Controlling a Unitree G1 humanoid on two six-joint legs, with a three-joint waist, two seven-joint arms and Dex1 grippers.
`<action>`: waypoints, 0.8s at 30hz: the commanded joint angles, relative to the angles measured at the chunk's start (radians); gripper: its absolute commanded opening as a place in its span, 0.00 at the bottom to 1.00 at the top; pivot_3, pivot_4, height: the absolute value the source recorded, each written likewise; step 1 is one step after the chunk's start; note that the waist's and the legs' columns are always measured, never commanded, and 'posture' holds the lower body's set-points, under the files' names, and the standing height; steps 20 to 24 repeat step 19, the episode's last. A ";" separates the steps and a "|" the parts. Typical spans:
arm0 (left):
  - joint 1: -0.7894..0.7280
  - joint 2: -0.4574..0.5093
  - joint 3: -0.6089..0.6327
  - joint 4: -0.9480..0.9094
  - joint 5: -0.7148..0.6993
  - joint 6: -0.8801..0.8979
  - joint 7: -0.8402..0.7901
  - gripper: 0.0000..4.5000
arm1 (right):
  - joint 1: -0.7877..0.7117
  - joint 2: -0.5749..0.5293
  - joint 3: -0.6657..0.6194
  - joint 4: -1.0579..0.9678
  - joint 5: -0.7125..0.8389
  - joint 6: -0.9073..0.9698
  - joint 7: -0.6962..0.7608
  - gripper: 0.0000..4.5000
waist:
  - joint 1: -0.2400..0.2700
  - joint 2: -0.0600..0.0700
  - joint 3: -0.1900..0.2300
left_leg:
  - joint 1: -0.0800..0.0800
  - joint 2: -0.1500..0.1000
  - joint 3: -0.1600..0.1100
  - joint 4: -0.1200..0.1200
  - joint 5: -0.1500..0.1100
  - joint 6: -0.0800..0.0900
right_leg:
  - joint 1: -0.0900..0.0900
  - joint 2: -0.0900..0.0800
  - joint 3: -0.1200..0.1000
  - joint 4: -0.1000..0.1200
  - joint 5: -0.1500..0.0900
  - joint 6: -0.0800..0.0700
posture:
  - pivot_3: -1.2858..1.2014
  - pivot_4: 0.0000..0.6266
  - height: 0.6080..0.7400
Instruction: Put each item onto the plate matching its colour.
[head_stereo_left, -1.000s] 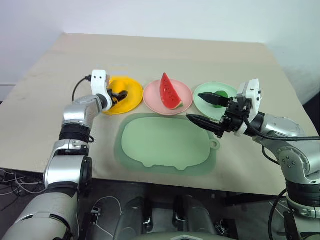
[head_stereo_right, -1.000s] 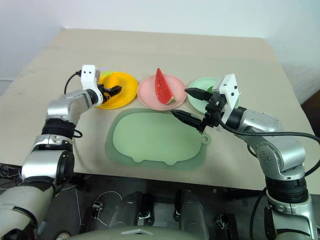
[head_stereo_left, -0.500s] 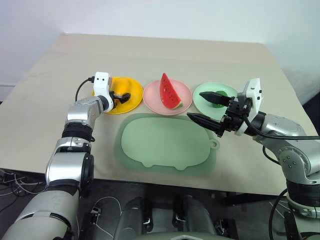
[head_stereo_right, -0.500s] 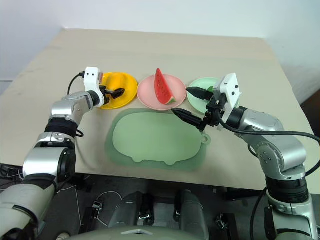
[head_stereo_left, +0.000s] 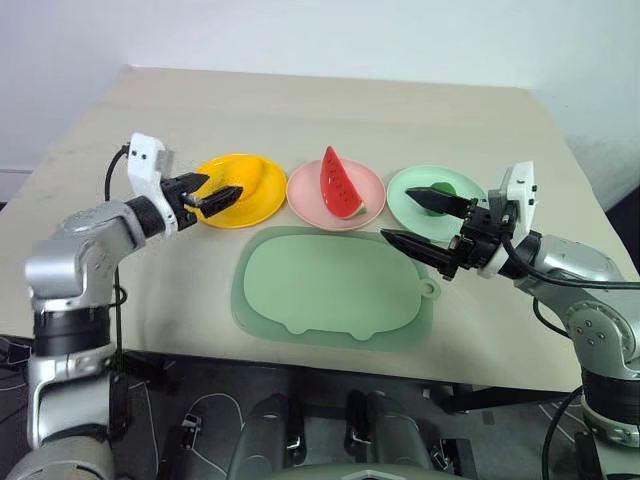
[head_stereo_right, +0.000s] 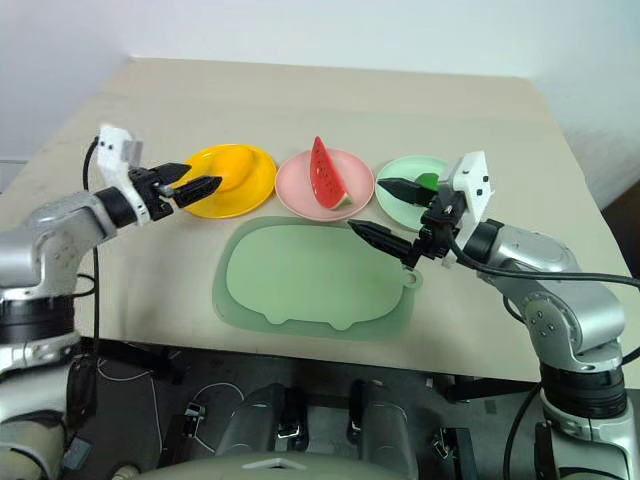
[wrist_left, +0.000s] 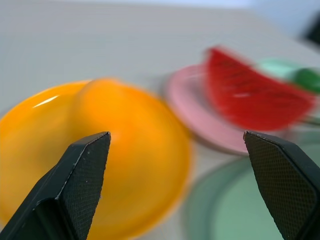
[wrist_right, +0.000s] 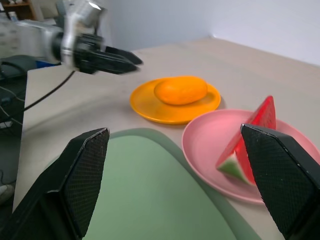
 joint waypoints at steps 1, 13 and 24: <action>0.066 -0.017 0.002 -0.057 0.000 -0.207 -0.089 1.00 | 0.022 -0.003 -0.021 -0.041 0.006 -0.021 0.002 1.00 | 0.000 0.000 0.000 | 0.000 0.000 0.000 0.000 0.000 0.000 | 0.000 0.000 0.000 0.000 0.000 0.000 | 0.52 0.24 0.67; 0.180 -0.129 -0.016 0.082 0.011 -0.708 -0.302 1.00 | 0.090 0.008 -0.006 -0.084 0.041 0.012 -0.025 1.00 | -0.001 0.000 0.000 | 0.000 0.000 0.000 0.000 0.000 0.001 | 0.000 0.000 0.000 -0.001 0.000 0.000 | 0.52 0.24 0.67; 0.213 -0.109 -0.025 0.096 -0.012 -0.703 -0.355 1.00 | 0.169 0.020 -0.029 -0.131 0.043 -0.018 -0.045 1.00 | -0.001 -0.001 -0.001 | 0.000 0.000 0.000 0.000 -0.001 0.002 | 0.001 0.000 0.000 -0.002 0.000 0.000 | 0.52 0.24 0.67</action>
